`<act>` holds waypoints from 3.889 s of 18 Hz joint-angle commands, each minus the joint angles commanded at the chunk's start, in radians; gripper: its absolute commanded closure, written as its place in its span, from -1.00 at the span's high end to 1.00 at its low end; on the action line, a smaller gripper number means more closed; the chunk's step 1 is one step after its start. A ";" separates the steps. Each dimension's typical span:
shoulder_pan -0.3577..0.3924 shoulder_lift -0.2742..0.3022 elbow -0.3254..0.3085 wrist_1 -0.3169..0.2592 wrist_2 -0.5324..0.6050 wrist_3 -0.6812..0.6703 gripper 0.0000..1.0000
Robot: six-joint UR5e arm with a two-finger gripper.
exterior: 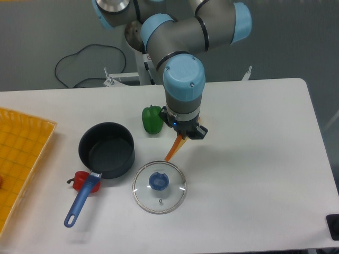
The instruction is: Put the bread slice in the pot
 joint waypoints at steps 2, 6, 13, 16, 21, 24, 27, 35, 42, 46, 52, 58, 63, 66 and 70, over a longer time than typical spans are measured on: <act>-0.011 -0.002 0.002 0.000 0.000 -0.020 -0.56; -0.011 -0.003 0.003 0.000 0.000 -0.026 -0.56; -0.011 0.002 0.003 0.000 -0.020 -0.028 -0.56; -0.011 0.002 0.005 0.000 -0.034 -0.038 -0.56; -0.009 0.009 0.011 -0.008 -0.119 -0.086 -0.56; -0.017 0.017 0.003 -0.015 -0.140 -0.104 -0.56; -0.049 0.023 0.005 -0.043 -0.140 -0.147 -0.56; -0.146 0.026 0.012 -0.049 -0.202 -0.328 -0.56; -0.241 0.028 0.014 -0.086 -0.204 -0.399 -0.56; -0.271 0.047 0.014 -0.136 -0.227 -0.413 -0.57; -0.340 0.049 0.003 -0.161 -0.248 -0.476 -0.56; -0.403 0.049 -0.023 -0.186 -0.258 -0.512 -0.57; -0.413 0.044 -0.048 -0.181 -0.255 -0.512 -0.58; -0.413 0.038 -0.043 -0.178 -0.252 -0.512 -0.58; -0.407 0.035 -0.034 -0.176 -0.250 -0.512 -0.58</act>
